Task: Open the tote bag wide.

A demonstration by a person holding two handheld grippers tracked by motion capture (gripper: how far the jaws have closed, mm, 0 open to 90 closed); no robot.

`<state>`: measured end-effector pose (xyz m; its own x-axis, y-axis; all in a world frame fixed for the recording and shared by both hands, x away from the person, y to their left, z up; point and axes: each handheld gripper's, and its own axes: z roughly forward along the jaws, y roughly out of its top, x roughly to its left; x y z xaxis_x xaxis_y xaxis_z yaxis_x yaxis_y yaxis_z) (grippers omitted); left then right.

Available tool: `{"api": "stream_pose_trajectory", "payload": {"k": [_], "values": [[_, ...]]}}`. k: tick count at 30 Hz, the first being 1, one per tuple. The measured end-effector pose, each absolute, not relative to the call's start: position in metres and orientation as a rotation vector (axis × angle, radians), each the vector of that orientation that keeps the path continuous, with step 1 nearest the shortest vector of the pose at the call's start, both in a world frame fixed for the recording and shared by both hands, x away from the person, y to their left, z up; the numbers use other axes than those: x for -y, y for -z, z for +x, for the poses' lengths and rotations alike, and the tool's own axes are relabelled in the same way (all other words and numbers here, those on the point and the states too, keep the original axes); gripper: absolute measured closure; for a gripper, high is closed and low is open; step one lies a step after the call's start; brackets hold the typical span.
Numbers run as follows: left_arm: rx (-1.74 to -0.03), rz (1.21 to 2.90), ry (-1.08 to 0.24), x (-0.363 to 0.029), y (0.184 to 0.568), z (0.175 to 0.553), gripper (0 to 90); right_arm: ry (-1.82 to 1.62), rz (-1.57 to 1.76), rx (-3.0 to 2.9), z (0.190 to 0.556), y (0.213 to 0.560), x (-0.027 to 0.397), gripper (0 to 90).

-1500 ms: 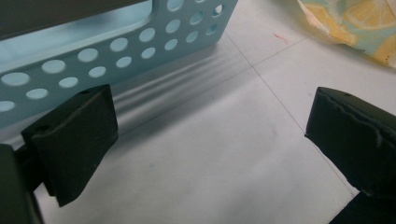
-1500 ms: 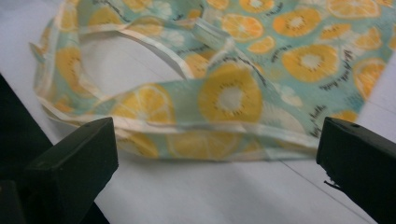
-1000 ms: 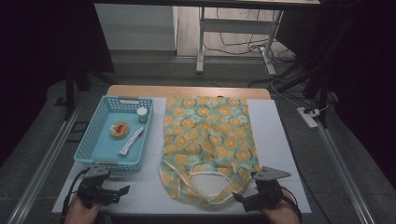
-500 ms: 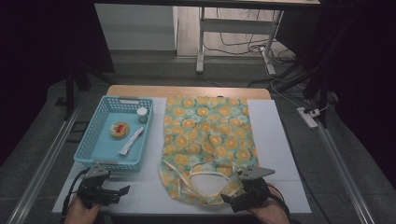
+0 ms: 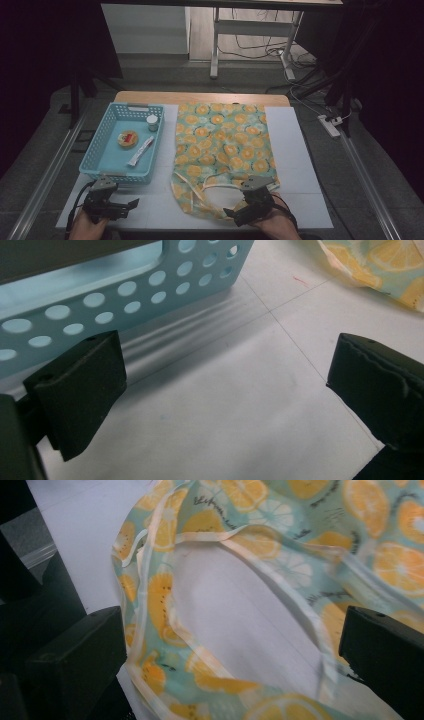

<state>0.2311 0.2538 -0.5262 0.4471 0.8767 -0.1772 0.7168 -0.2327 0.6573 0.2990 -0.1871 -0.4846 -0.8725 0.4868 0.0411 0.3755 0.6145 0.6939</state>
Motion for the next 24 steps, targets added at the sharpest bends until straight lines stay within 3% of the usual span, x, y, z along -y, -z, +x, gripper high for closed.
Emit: {"api": "stream_pose_trajectory", "payload": {"k": [16, 18, 19, 20, 23, 24], "values": [[-1.333, 2.018, -0.298, -0.253, 0.526, 0.231, 2.8, -0.992, 0.642, -2.797, 0.299, 0.507, 0.154, 3.1], [-1.333, 2.019, -0.299, -0.253, 0.526, 0.231, 2.9, -0.970, 0.629, -2.811, 0.299, 0.510, 0.153, 11.6], [-1.334, 2.019, -0.298, -0.253, 0.526, 0.231, 2.9, -0.970, 0.629, -2.811, 0.299, 0.510, 0.153, 11.6], [-1.334, 2.020, -0.298, -0.253, 0.526, 0.231, 3.0, -0.958, 0.598, -2.823, 0.297, 0.510, 0.153, 24.0], [-1.335, 2.019, -0.299, -0.253, 0.526, 0.231, 3.1, -0.947, 0.557, -2.859, 0.296, 0.509, 0.153, 40.1], [-1.335, 2.019, -0.299, -0.253, 0.526, 0.231, 3.1, -0.947, 0.557, -2.859, 0.296, 0.509, 0.153, 40.1]]}}
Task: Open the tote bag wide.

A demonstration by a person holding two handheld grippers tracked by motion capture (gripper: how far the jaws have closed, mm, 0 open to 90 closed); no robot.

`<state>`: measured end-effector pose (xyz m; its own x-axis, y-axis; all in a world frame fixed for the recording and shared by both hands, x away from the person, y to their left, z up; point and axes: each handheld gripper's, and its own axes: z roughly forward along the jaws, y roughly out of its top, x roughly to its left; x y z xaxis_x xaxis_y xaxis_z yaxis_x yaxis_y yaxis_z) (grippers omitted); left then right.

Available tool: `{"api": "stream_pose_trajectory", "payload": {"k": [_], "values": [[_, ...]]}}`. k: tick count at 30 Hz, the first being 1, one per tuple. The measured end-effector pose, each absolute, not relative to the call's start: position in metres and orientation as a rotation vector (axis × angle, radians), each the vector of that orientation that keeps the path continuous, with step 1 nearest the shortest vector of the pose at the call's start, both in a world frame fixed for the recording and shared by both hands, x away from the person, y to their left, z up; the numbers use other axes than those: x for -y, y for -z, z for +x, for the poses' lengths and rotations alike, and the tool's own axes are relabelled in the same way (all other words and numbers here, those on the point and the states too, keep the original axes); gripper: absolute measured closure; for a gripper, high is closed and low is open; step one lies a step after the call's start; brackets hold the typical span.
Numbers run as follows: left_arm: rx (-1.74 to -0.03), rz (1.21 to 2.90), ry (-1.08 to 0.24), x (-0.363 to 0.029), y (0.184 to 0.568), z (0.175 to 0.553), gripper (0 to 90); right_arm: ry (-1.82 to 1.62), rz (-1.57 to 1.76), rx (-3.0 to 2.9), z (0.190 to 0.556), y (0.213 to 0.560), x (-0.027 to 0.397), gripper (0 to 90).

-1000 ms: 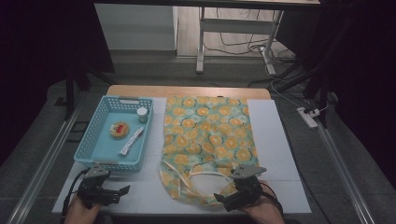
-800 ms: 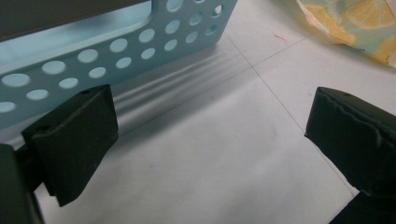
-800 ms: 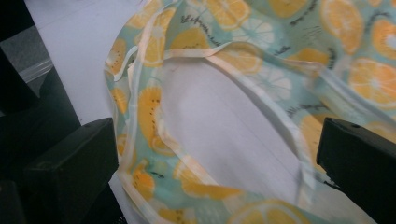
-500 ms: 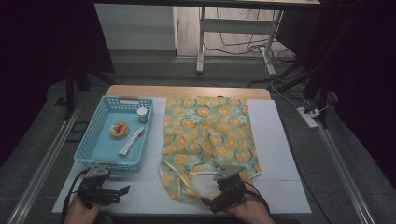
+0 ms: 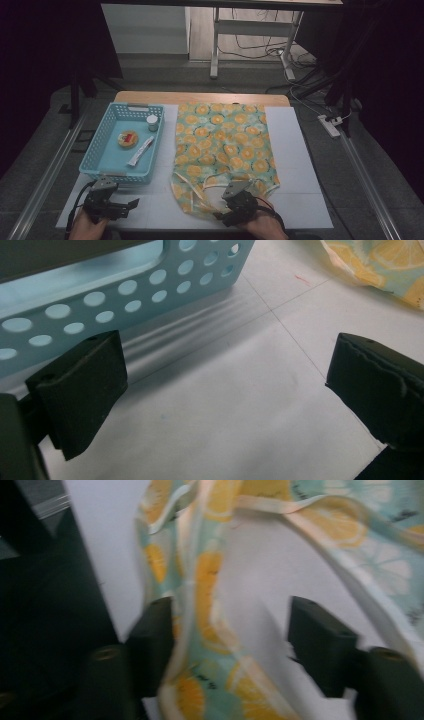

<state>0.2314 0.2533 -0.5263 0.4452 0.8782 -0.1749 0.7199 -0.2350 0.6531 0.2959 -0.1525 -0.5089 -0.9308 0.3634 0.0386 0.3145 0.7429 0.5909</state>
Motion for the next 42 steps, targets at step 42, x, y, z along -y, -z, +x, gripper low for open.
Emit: {"api": "stream_pose_trajectory", "payload": {"k": [42], "values": [[-1.336, 2.010, -0.296, -0.254, 0.526, 0.231, 3.2, -1.129, 0.683, -2.811, 0.399, 0.461, 0.152, 89.0]]}}
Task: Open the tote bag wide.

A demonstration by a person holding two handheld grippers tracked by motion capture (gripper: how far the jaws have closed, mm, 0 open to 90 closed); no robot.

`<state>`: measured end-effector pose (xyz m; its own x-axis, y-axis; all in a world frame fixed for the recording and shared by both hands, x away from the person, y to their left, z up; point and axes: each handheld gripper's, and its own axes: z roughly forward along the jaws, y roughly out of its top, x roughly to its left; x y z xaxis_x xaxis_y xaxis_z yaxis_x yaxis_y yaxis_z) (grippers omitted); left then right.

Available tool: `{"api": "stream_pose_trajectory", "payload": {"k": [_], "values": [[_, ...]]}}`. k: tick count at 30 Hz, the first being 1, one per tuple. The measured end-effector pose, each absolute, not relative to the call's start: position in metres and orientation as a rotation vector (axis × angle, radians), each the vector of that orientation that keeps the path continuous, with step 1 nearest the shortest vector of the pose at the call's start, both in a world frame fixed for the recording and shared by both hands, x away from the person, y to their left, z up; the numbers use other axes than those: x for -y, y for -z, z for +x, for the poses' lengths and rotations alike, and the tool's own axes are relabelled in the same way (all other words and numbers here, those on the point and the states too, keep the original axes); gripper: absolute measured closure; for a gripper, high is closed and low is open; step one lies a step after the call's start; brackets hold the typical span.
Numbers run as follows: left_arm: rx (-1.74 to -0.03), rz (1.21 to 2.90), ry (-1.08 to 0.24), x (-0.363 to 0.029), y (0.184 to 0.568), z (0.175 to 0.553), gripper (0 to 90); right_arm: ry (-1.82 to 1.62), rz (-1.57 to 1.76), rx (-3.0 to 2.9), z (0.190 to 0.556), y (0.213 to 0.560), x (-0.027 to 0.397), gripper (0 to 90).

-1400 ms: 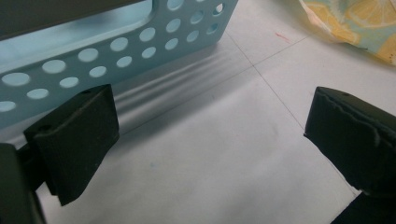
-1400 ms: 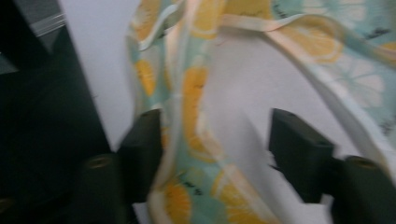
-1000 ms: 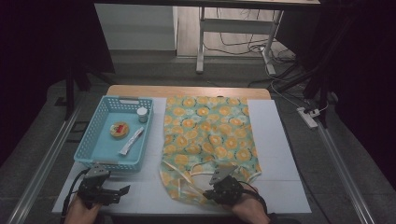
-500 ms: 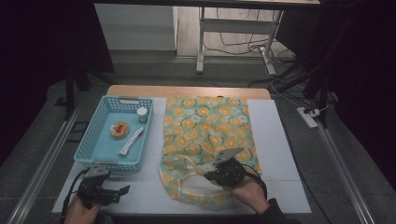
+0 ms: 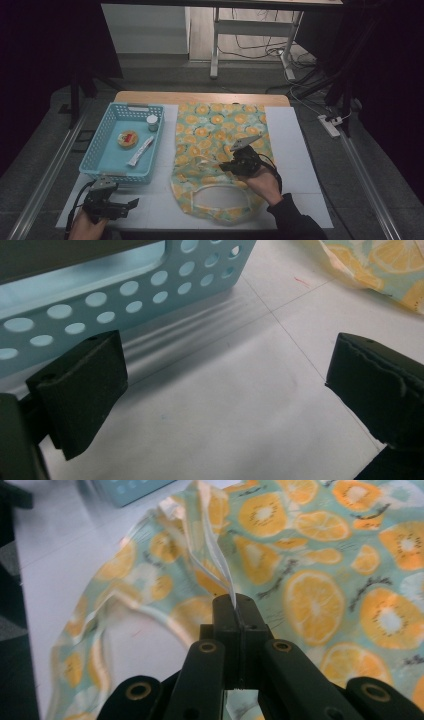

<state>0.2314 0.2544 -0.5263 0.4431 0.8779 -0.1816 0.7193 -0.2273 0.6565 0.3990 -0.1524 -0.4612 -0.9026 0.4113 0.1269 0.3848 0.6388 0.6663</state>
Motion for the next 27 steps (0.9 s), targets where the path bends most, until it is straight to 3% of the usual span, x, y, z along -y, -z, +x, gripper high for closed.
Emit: {"api": "stream_pose_trajectory", "payload": {"k": [27], "values": [[-1.339, 2.007, -0.287, -0.255, 0.526, 0.232, 3.3, -1.143, 0.819, -2.690, 0.487, 0.464, 0.149, 88.9]]}}
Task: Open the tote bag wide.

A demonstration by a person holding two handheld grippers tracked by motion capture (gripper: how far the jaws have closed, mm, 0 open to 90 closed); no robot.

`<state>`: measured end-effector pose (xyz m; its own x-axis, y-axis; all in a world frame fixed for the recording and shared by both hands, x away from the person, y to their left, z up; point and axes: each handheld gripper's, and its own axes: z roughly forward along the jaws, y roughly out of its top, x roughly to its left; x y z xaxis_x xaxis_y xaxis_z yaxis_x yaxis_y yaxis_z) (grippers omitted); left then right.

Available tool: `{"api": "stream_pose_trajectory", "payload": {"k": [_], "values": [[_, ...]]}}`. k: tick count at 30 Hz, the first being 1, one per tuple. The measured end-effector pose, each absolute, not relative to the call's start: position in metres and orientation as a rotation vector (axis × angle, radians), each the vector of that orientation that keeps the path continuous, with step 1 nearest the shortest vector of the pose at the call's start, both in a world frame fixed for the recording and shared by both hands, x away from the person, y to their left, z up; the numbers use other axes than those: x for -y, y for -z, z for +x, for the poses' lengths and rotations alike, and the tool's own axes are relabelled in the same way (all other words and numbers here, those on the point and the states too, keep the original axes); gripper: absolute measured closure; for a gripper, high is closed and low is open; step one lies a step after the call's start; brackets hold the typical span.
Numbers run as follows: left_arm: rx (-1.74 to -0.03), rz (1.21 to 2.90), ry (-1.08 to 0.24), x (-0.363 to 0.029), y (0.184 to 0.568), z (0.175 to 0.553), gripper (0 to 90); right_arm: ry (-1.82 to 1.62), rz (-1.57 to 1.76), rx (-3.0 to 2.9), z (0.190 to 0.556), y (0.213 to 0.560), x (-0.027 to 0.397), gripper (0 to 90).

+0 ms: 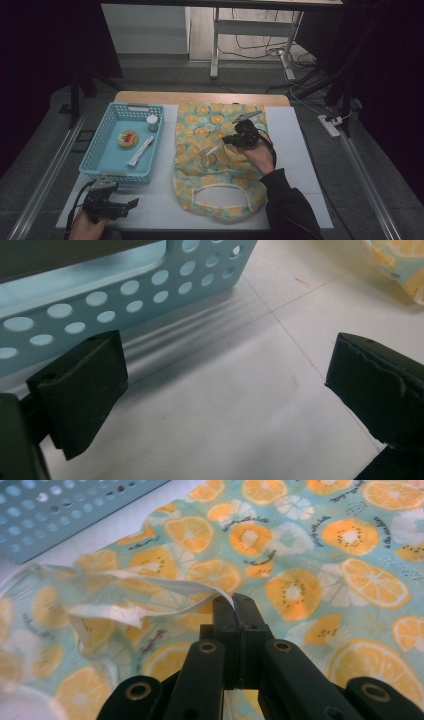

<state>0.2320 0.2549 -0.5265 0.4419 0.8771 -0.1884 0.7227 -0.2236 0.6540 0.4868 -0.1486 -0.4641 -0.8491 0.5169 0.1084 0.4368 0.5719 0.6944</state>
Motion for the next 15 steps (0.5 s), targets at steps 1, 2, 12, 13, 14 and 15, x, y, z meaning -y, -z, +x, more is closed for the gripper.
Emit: {"api": "stream_pose_trajectory", "payload": {"k": [1, 2, 12, 13, 14, 15], "values": [[-1.340, 2.007, -0.288, -0.255, 0.526, 0.232, 3.3, -1.141, 0.824, -2.688, 0.491, 0.466, 0.148, 88.9], [-1.339, 2.007, -0.287, -0.255, 0.526, 0.232, 3.3, -1.136, 0.828, -2.685, 0.494, 0.467, 0.148, 88.9], [-1.340, 2.009, -0.285, -0.255, 0.527, 0.232, 3.4, -1.118, 0.855, -2.646, 0.516, 0.479, 0.142, 88.9], [-1.340, 2.009, -0.285, -0.255, 0.527, 0.232, 3.4, -1.118, 0.855, -2.646, 0.516, 0.479, 0.142, 88.9], [-1.340, 2.009, -0.285, -0.255, 0.527, 0.232, 3.4, -1.102, 0.863, -2.640, 0.520, 0.484, 0.142, 88.9], [-1.340, 2.008, -0.287, -0.255, 0.527, 0.232, 3.4, -1.099, 0.868, -2.636, 0.521, 0.486, 0.142, 88.9]]}}
